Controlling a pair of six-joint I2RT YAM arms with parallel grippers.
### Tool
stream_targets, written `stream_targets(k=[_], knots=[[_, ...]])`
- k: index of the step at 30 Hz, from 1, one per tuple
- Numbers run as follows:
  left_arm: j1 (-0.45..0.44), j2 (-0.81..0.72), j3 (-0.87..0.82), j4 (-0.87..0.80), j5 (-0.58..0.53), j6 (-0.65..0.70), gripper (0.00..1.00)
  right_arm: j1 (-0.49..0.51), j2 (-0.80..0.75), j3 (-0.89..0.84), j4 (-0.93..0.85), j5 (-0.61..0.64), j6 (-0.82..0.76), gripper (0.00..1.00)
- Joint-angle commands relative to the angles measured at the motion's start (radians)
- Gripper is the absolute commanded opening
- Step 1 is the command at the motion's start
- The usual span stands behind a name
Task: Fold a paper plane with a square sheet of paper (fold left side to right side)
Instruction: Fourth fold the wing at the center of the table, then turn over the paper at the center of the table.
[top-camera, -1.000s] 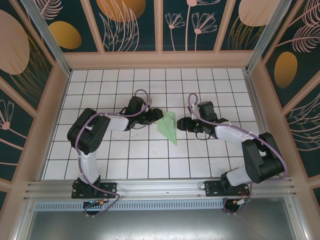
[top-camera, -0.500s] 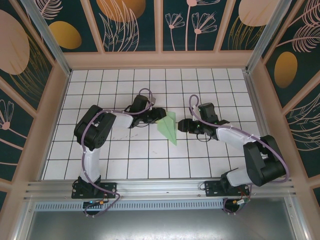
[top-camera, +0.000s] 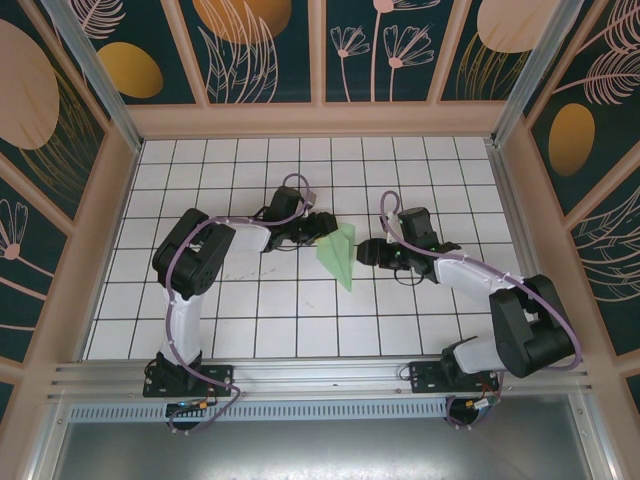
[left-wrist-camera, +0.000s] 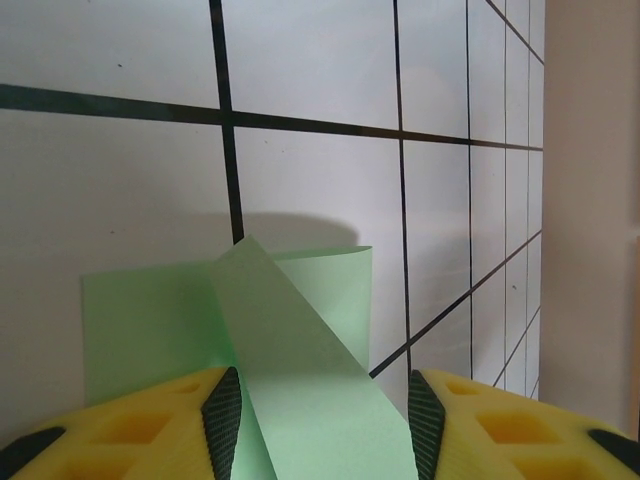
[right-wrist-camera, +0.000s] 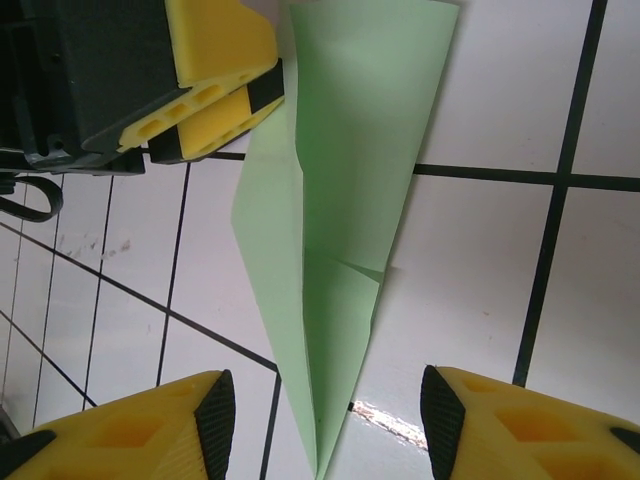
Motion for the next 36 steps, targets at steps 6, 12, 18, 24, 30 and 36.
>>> stream_targets(k=[6, 12, 18, 24, 30, 36], knots=[[-0.007, -0.077, -0.015, -0.057, -0.067, 0.023, 0.54, 0.027, 0.154, 0.068, 0.153, -0.079, 0.056, 0.54], [-0.007, -0.099, -0.022, -0.092, -0.09, 0.034, 0.56, 0.051, 0.293, 0.177, 0.143, -0.059, 0.031, 0.47], [-0.006, -0.099, -0.023, -0.102, -0.086, 0.034, 0.57, 0.052, 0.324, 0.192, 0.097, 0.019, 0.0, 0.27], [-0.007, -0.091, -0.02, -0.101, -0.071, 0.026, 0.57, 0.05, 0.312, 0.181, 0.076, 0.045, -0.024, 0.0], [-0.008, -0.067, -0.012, -0.077, -0.035, 0.011, 0.57, 0.047, 0.293, 0.174, 0.059, 0.055, -0.036, 0.0], [-0.017, -0.025, 0.024, -0.07, -0.006, 0.009, 0.54, 0.047, 0.293, 0.17, 0.058, 0.045, -0.036, 0.0]])
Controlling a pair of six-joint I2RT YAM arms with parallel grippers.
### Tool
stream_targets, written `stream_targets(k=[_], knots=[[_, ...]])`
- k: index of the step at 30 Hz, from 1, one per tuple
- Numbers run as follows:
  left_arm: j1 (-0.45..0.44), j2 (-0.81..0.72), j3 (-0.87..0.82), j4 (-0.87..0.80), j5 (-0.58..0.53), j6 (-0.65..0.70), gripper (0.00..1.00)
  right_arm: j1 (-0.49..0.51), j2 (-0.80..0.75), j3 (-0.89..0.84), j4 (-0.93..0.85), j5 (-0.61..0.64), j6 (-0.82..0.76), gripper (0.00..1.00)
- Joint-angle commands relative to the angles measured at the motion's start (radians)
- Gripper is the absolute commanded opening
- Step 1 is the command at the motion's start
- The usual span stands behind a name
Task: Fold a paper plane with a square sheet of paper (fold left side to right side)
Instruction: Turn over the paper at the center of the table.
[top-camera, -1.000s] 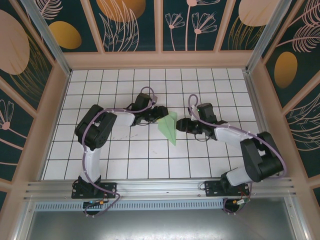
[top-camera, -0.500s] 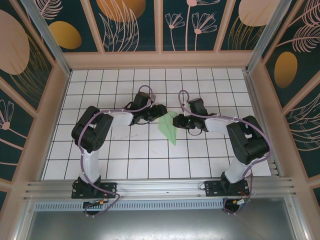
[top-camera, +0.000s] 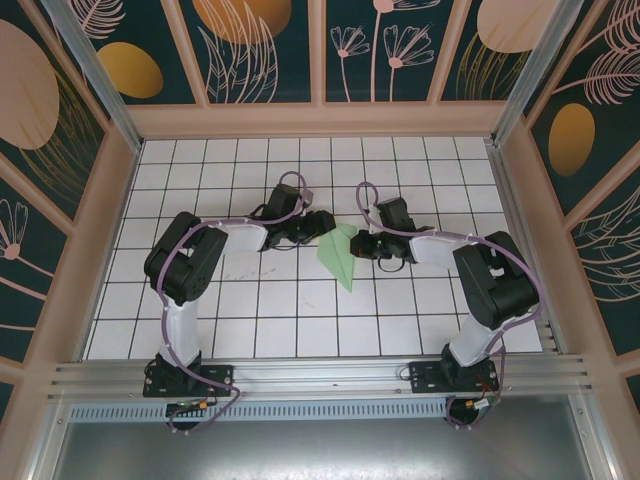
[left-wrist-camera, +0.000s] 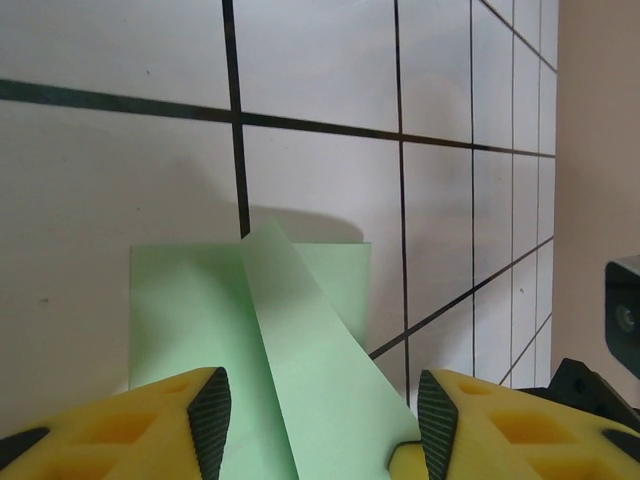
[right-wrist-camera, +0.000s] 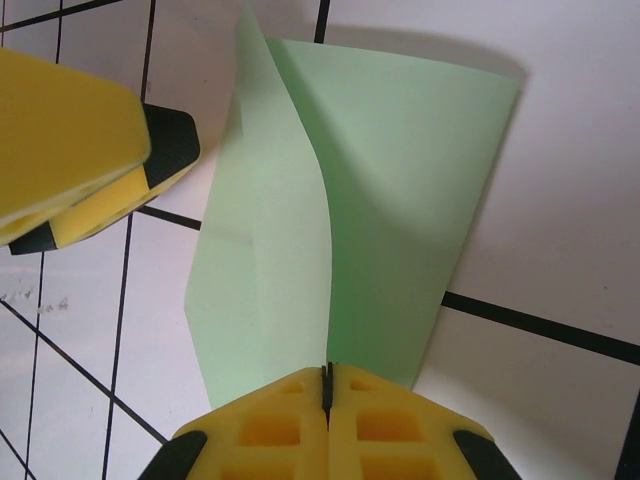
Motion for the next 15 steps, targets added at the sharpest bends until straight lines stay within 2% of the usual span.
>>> stream_targets(k=[1, 15], knots=[[-0.012, 0.043, 0.038, 0.014, 0.04, -0.006, 0.54, 0.001, -0.017, -0.001, -0.012, 0.005, -0.021, 0.0], [-0.023, 0.096, 0.088, -0.011, 0.051, -0.006, 0.54, -0.004, -0.053, -0.011, -0.002, -0.032, -0.019, 0.0]])
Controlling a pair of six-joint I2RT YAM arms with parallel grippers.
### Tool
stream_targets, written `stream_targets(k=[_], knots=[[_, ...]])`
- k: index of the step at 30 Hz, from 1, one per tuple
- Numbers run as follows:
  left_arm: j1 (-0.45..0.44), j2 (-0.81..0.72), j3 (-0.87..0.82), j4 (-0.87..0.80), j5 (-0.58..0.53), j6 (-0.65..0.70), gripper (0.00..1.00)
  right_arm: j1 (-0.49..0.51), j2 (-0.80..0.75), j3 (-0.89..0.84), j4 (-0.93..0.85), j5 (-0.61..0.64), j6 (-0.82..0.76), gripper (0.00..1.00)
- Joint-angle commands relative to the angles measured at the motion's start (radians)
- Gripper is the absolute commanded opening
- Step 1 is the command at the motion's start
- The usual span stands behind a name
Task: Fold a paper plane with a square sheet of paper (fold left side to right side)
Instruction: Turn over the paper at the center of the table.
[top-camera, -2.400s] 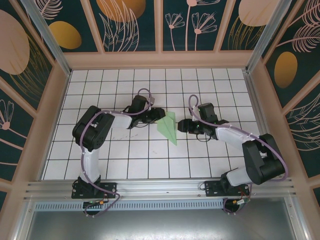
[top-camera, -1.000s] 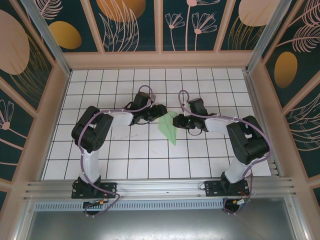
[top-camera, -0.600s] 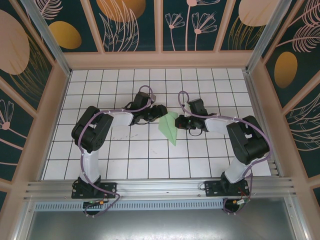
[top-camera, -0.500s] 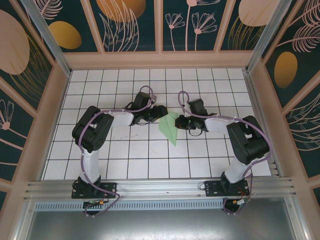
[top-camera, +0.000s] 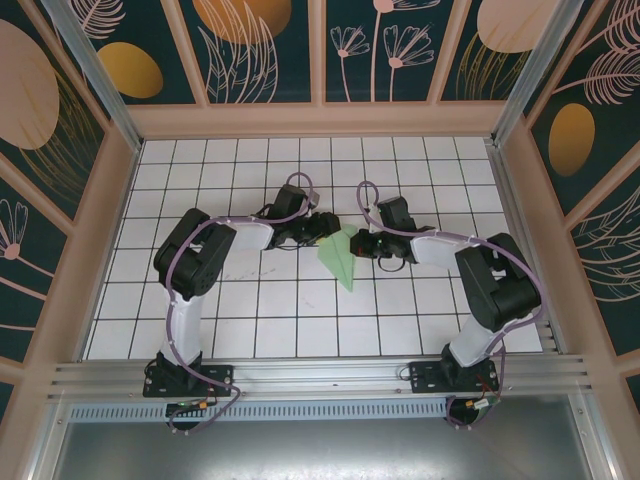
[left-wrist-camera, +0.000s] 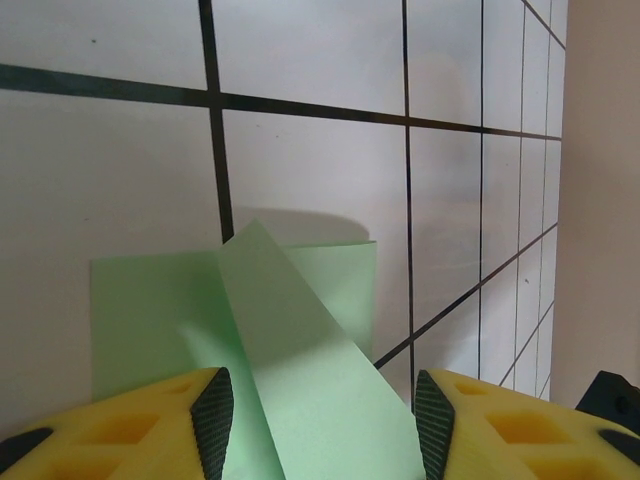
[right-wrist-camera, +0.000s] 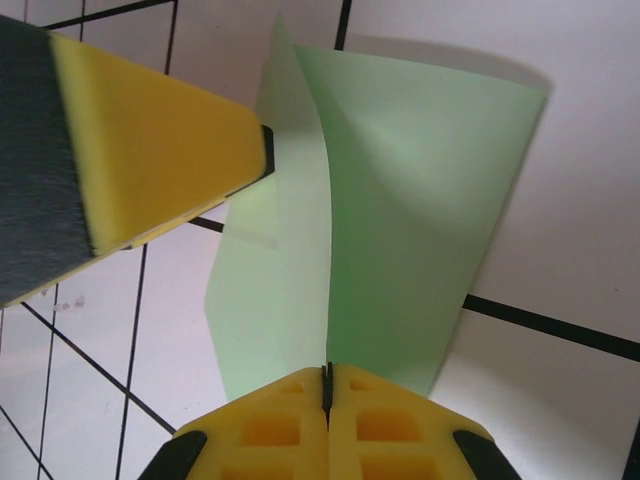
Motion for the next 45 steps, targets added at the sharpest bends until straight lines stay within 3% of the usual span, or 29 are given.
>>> stream_targets(k=[1, 12, 20, 27, 31, 36, 37, 45], knots=[[-0.012, 0.031, 0.035, -0.011, 0.021, -0.004, 0.54, -0.005, -0.033, -0.01, -0.002, -0.023, -0.019, 0.0], [-0.018, 0.031, 0.039, 0.058, 0.056, -0.039, 0.51, -0.01, -0.045, -0.024, -0.006, -0.033, -0.02, 0.01], [-0.018, -0.082, 0.031, -0.076, -0.069, 0.05, 0.56, -0.032, -0.087, -0.031, -0.009, -0.053, -0.026, 0.3], [-0.01, -0.184, -0.001, -0.109, -0.129, 0.068, 0.6, -0.031, -0.01, -0.011, 0.031, -0.11, -0.016, 0.37], [-0.003, -0.216, -0.01, -0.12, -0.146, 0.074, 0.6, -0.019, 0.043, 0.019, 0.048, -0.131, -0.016, 0.34], [0.024, -0.301, -0.064, -0.11, -0.173, 0.077, 0.62, -0.022, 0.031, 0.028, 0.04, -0.132, -0.039, 0.02], [0.033, -0.332, -0.083, -0.103, -0.179, 0.079, 0.63, -0.025, 0.009, 0.023, 0.039, -0.138, -0.048, 0.0], [0.108, -0.592, -0.194, -0.044, -0.172, 0.109, 0.79, -0.07, -0.181, -0.006, 0.049, -0.273, -0.109, 0.0]])
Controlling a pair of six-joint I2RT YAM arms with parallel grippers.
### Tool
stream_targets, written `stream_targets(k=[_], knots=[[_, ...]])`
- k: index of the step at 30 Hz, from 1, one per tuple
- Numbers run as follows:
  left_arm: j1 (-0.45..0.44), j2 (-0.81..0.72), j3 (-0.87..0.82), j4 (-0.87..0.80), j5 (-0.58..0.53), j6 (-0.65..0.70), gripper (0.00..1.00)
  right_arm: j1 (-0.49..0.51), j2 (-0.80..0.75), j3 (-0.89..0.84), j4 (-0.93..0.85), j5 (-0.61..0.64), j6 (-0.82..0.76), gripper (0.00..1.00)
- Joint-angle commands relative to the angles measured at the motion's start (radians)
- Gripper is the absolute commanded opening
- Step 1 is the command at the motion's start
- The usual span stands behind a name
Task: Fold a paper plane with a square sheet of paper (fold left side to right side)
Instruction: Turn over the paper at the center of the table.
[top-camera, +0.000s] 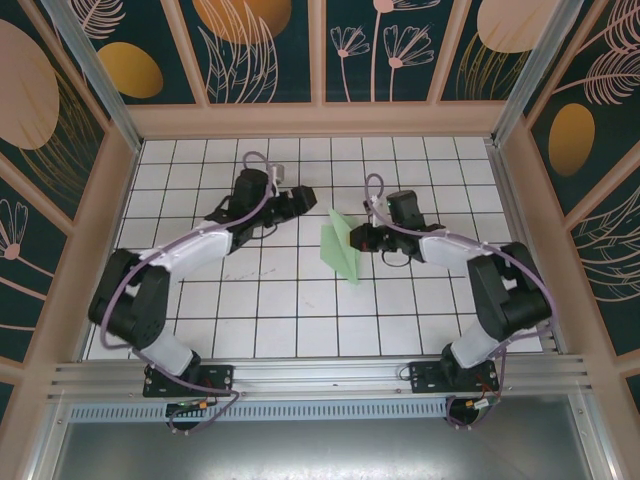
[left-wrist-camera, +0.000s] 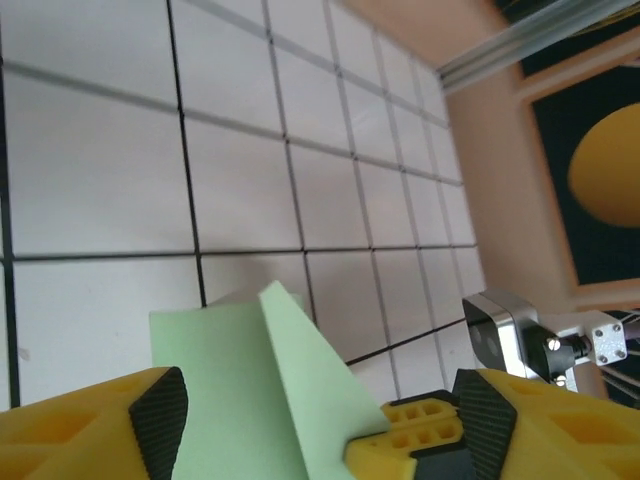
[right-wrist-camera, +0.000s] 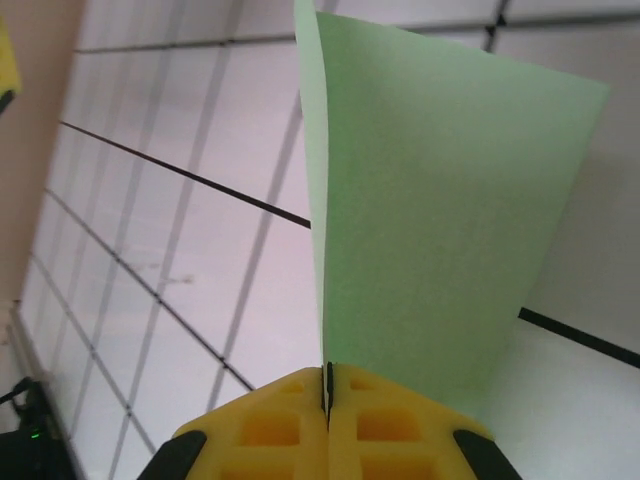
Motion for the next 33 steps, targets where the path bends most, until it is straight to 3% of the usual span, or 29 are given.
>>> stream_targets(k=[1, 5, 11, 18, 21, 33], knots=[[0.024, -0.108, -0.045, 0.061, 0.015, 0.036, 0.81, -0.02, -0.099, -0.005, 0.032, -0.111, -0.048, 0.0], [0.025, -0.165, -0.081, 0.183, 0.128, 0.03, 0.84, -0.023, -0.176, 0.0, 0.059, -0.172, -0.029, 0.0], [0.005, -0.094, -0.136, 0.508, 0.329, -0.099, 0.82, -0.013, -0.23, 0.005, 0.137, -0.249, 0.052, 0.0], [-0.051, -0.01, -0.074, 0.513, 0.35, -0.094, 0.78, 0.01, -0.246, 0.005, 0.183, -0.276, 0.094, 0.0], [-0.06, 0.016, -0.054, 0.509, 0.354, -0.097, 0.71, 0.016, -0.244, 0.007, 0.19, -0.278, 0.102, 0.0], [-0.062, 0.01, -0.044, 0.49, 0.339, -0.086, 0.26, 0.016, -0.253, -0.001, 0.194, -0.274, 0.129, 0.0]])
